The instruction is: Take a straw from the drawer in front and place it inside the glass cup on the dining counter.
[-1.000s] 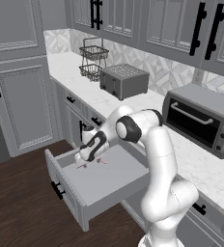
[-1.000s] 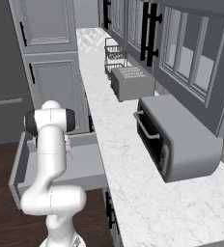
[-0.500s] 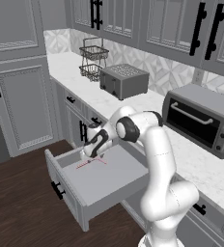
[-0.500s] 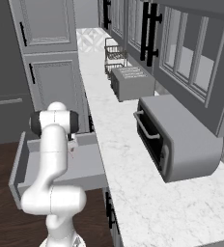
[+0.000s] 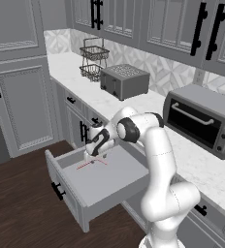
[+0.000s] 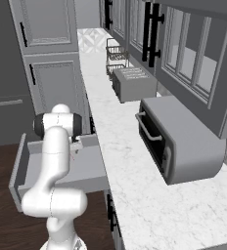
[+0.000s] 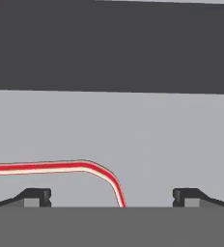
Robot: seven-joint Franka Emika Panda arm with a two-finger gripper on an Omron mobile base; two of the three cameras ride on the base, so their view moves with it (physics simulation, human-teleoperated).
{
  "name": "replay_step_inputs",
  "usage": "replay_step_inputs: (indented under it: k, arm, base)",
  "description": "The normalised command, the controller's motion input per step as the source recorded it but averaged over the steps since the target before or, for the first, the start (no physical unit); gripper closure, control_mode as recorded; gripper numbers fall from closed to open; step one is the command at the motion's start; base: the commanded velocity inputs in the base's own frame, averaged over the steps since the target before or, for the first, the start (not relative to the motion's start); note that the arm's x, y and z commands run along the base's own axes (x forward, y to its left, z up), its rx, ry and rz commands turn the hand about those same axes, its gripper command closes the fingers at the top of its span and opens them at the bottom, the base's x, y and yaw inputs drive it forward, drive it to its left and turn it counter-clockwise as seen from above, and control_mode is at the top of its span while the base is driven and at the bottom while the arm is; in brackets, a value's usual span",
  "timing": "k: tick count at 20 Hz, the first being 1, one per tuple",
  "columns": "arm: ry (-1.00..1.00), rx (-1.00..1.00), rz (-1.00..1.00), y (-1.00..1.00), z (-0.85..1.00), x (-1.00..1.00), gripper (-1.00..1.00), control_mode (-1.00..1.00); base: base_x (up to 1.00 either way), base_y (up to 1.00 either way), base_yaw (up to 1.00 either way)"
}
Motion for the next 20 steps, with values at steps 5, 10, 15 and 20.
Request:
replay_step_inputs:
  k: [5,10,15,20]
  arm:
    - [0.07,0.0,0.05,-0.24,-0.12,0.0,-1.0,-1.0]
    - [0.07,0.0,0.07,-0.05,-0.36,0.14,-1.0,-1.0]
    - [0.16,0.0,0.05,0.0,-0.62,0.2,-1.0,-1.0]
    - [0.1,0.0,0.05,0.0,-0.53,-0.09,1.0,-1.0]
  base:
    - [0.0,0.0,0.0]
    - [0.0,0.0,0.0]
    - [0.0,0.0,0.0]
    - [0.0,0.0,0.0]
